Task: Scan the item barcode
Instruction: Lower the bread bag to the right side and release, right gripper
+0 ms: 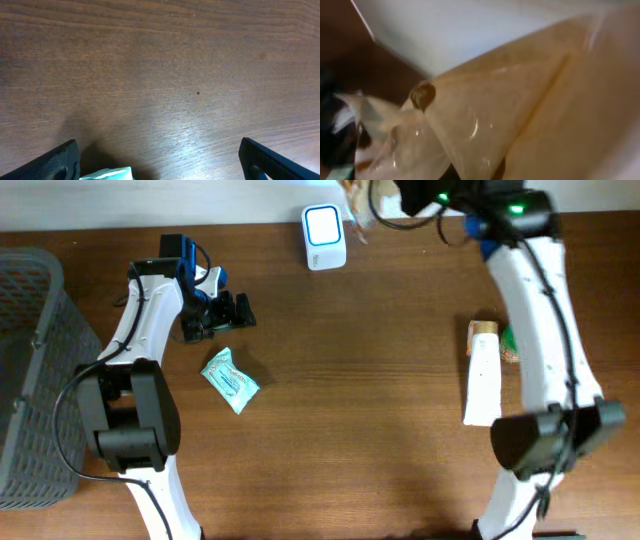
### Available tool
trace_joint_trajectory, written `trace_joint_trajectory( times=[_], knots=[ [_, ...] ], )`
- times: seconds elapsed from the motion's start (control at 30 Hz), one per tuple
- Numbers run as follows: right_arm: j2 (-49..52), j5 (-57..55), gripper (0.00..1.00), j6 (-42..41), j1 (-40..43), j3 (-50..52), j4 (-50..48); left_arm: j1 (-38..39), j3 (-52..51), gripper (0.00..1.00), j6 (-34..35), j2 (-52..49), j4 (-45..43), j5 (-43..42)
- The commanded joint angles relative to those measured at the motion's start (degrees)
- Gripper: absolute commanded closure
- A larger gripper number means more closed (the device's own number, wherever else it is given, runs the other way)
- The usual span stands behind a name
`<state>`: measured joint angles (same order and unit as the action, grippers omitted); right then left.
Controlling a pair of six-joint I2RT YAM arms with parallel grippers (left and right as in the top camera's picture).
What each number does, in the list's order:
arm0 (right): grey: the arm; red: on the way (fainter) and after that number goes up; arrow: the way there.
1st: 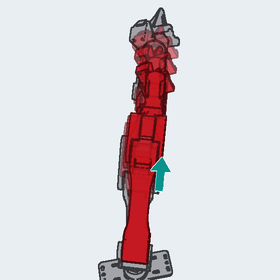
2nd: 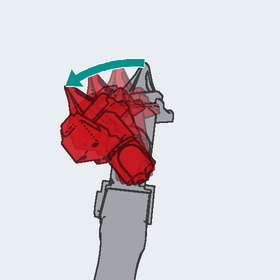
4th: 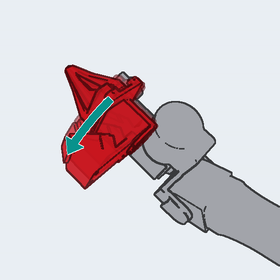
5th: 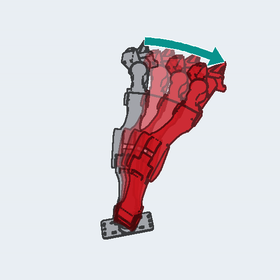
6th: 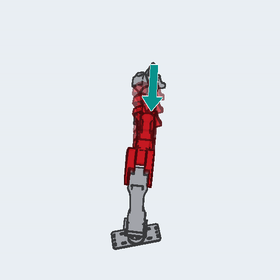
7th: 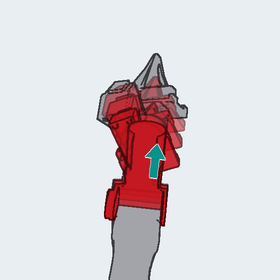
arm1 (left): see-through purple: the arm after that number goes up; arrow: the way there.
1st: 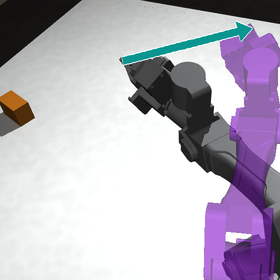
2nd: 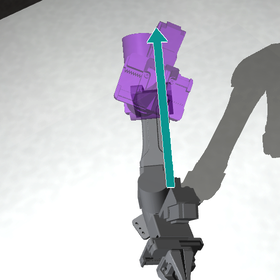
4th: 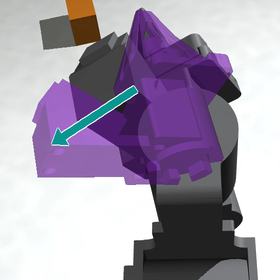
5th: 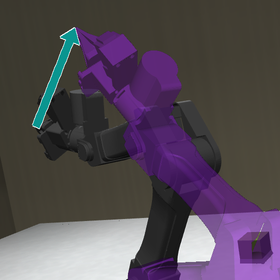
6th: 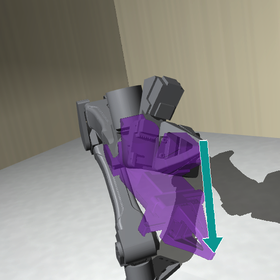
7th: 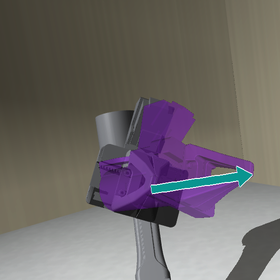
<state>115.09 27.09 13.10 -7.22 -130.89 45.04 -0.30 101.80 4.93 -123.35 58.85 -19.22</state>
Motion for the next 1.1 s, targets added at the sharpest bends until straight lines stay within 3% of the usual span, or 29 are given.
trace_joint_trajectory(
  times=[0.0,0.1,0.23,0.3,0.43,0.5,0.57,0.63,0.73,0.83,1.07],
  knots=[
    [-0.6,-7.3,0.96,-0.1,0.6,-0.2,15.6,0.1,0.5,0.01,-0.7,0.0,0.0,0.2],
    [2.0,-9.7,0.96,-1.9,0.6,-0.1,35.9,0.1,0.5,0.01,-0.7,0.0,0.0,0.2],
    [8.0,-27.5,0.96,-11.7,0.6,1.5,46.4,0.1,0.5,0.01,-0.7,0.0,0.0,0.2],
    [9.6,-33.6,0.96,-15.3,0.6,5.6,45.7,0.1,0.5,0.01,-0.7,0.0,0.0,0.2],
    [10.3,-32.6,0.93,-15.5,0.3,10.3,43.1,0.1,0.5,0.01,-0.7,0.0,0.0,0.2],
    [10.3,-20.7,0.77,-14.6,-0.3,10.0,42.3,0.1,0.5,0.01,-0.7,0.0,0.0,0.2],
    [10.5,-5.5,0.7,-9.9,-2.2,10.9,39.8,0.1,0.5,0.01,-0.7,0.0,0.0,0.2],
    [11.1,-4.1,0.64,-10.0,-5.0,13.6,36.1,0.1,0.5,0.01,-0.7,0.0,0.0,0.2],
    [12.8,-3.7,0.64,-11.7,-11.2,20.9,29.1,0.1,0.5,0.01,-0.7,0.0,0.0,0.2],
    [13.8,-12.3,0.68,-18.9,-13.2,25.0,24.0,0.1,0.5,0.01,-0.7,0.0,0.0,0.2],
    [14.8,-17.1,0.74,-21.2,-4.2,29.4,22.6,0.1,0.5,0.01,-0.7,0.0,0.0,0.2]
  ],
)
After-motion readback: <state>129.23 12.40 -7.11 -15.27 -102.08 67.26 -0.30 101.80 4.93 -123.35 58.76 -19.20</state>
